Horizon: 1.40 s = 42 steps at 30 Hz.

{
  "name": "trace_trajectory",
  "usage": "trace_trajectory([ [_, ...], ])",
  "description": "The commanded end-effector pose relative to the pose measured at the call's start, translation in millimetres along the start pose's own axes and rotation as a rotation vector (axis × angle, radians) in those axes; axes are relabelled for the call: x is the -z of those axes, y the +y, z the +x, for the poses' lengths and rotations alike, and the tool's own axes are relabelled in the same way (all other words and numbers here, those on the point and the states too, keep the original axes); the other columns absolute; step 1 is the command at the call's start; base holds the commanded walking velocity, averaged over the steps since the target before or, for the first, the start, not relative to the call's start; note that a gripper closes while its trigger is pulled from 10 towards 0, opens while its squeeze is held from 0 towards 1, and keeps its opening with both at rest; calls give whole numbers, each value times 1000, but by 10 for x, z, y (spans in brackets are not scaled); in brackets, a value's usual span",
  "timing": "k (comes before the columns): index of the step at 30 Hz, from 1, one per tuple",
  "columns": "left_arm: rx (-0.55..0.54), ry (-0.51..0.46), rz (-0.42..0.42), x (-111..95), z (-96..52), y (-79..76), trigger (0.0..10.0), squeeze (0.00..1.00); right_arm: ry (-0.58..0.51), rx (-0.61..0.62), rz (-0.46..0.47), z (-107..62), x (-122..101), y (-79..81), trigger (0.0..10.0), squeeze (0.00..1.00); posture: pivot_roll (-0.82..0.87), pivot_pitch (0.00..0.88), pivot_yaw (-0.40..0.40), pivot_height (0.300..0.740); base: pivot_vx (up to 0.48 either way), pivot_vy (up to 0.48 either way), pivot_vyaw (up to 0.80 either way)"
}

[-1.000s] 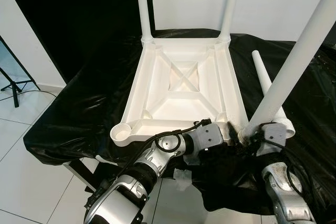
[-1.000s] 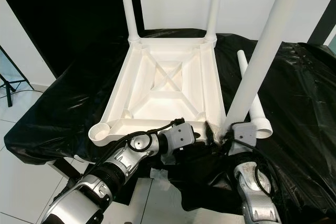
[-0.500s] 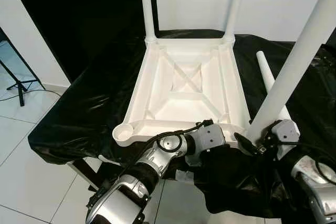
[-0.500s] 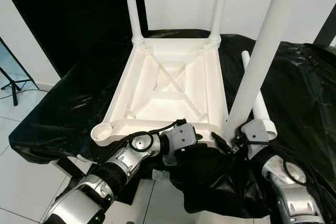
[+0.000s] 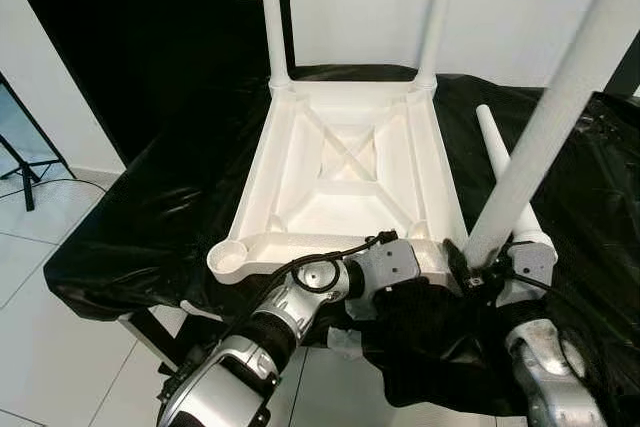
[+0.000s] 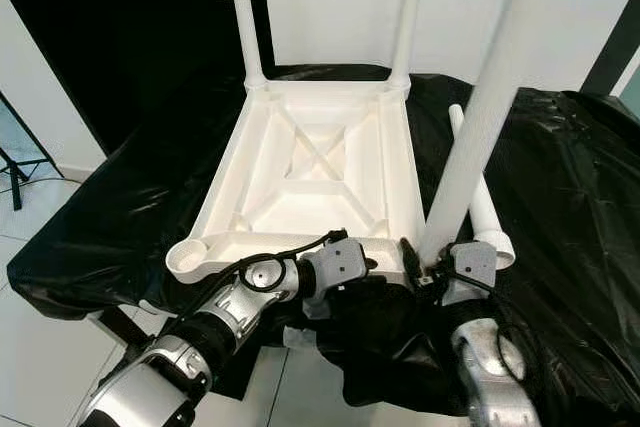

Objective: Building children table

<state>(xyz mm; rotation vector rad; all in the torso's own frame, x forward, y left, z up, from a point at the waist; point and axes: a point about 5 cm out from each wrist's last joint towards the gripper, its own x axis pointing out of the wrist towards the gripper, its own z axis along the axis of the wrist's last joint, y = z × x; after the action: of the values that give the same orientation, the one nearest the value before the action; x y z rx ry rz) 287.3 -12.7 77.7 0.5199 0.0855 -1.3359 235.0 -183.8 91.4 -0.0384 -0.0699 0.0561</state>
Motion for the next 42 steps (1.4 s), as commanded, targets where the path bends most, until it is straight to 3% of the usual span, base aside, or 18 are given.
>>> trace_trajectory([
  [1, 67, 148, -88, 341, -27, -227, 10000, 0, 31, 58, 14, 4, 86, 45, 0, 0, 154, 0, 14, 740, 0, 0, 0],
  [5, 67, 152, -88, 355, -40, -227, 10000, 0, 17, 112, 16, 8, 73, 8, 0, 0, 157, 0, 15, 740, 0, 0, 0],
  [6, 66, 153, -88, 357, -42, -224, 10000, 0, 23, 101, 15, 13, 78, 22, 4353, 0, 157, 0, 16, 740, 0, 0, 0],
  [7, 66, 154, -88, 358, -43, -222, 10000, 0, 27, 92, 14, 17, 81, 33, 10000, 0, 157, 0, 16, 740, 0, 0, 0],
  [10, 64, 154, -87, 353, -41, -213, 10000, 0, 24, 37, -8, 37, 67, 66, 10000, 0, 156, 0, 16, 740, 0, 0, 0],
  [11, 62, 154, -87, 350, -40, -209, 10000, 0, 18, 13, -15, 44, 53, 74, 10000, 231, 156, 0, 16, 740, 0, 0, 0],
  [12, 62, 153, -87, 346, -37, -206, 10000, 0, 18, -28, -13, 56, 40, 73, 10000, 1000, 153, 0, 17, 740, 0, 0, 0],
  [15, 63, 151, -86, 336, -30, -205, 10000, 0, 10, -119, -50, 72, 8, 35, 10000, 1000, 149, 0, 18, 740, 0, 0, 0],
  [16, 64, 150, -85, 333, -27, -203, 10000, 0, 14, -155, -83, 82, 5, -3, 10000, 910, 146, 0, 19, 740, 0, 0, 0],
  [20, 64, 150, -85, 332, -26, -202, 10000, 0, 21, -179, -118, 91, 6, -44, 10000, 910, 146, 0, 19, 740, 0, 0, 0],
  [21, 63, 150, -84, 331, -26, -201, 10000, 0, 25, -213, -149, 120, -25, -143, 10000, 0, 143, 0, 17, 740, 0, 0, 0],
  [23, 64, 149, -85, 331, -25, -204, 10000, 0, 26, -288, -184, 162, -103, -289, 10000, 0, 139, 0, 18, 740, 0, 0, 0],
  [29, 69, 146, -88, 333, -14, -231, 10000, 0, 87, -451, -192, 130, -121, -345, 9647, 0, 140, 0, 14, 740, 0, 0, 0],
  [30, 68, 146, -89, 333, -11, -234, 10000, 0, 113, -500, -197, 101, -107, -356, 0, 0, 143, 0, 11, 740, 0, 0, 0],
  [35, 66, 148, -95, 350, -17, -249, 10000, 0, 201, -619, -189, 2, -41, -386, 0, 0, 145, 0, 8, 740, 0, 0, 0],
  [42, 66, 149, -97, 355, -16, -256, 10000, 0, 227, -645, -191, -48, 18, -351, 0, 0, 151, 0, 2, 740, 0, 0, 0],
])
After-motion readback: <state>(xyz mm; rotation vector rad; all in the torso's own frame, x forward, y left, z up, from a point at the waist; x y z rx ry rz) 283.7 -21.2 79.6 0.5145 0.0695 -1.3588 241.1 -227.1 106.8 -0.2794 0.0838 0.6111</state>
